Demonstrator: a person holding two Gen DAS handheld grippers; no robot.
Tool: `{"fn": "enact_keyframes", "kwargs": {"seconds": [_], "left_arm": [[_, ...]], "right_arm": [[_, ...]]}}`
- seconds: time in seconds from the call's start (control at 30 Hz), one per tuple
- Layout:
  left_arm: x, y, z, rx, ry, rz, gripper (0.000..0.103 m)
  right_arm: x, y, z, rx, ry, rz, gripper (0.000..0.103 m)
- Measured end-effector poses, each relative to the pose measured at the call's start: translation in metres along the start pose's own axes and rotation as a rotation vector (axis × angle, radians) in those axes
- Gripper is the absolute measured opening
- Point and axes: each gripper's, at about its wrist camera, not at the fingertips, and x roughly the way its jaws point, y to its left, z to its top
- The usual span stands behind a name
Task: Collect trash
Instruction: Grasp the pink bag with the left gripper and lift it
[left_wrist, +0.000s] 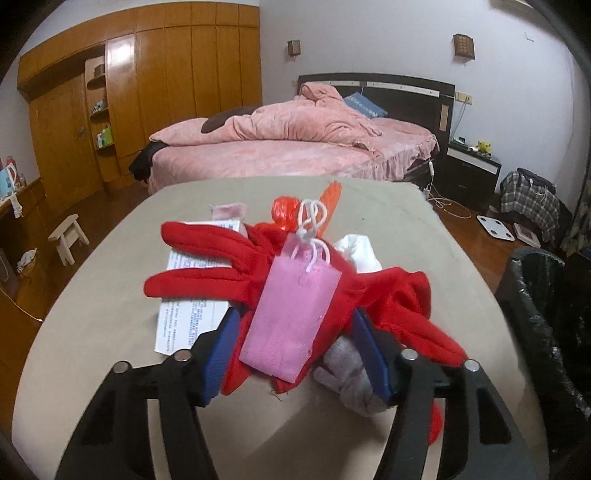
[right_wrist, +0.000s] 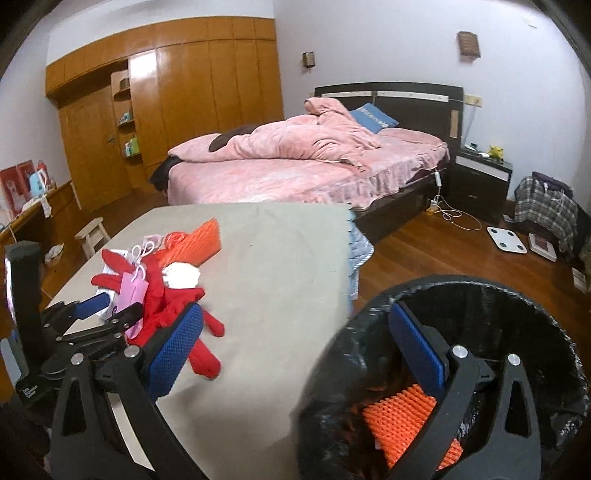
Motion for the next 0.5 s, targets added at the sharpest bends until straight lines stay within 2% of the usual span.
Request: {"fn": "enact_keyframes", "kwargs": {"seconds": [0.1, 0.17, 0.27, 0.5], "left_arm": [[0.007, -0.001, 0.002, 0.006, 0.017, -0.015, 0.047], [0.01, 0.0, 0.002, 0.008, 0.029, -0.038, 0.028], [0.009, 0.004, 0.001, 0.001, 0.023, -0.052, 0.02], [-0.012, 0.011, 0.003, -0.01, -0.025, -0.058, 0.014]], "right_arm": [[0.006, 0.006, -0.001, -0.017, 0.011, 0.005, 0.098], [0.009, 0.008, -0.001, -0.02, 0.017, 0.012, 0.098], [0.013, 0.012, 0.0, -0.024, 0.022, 0.021, 0.098], [0.02, 0.022, 0.002, -0.03, 0.021, 0.053, 0.098]]}}
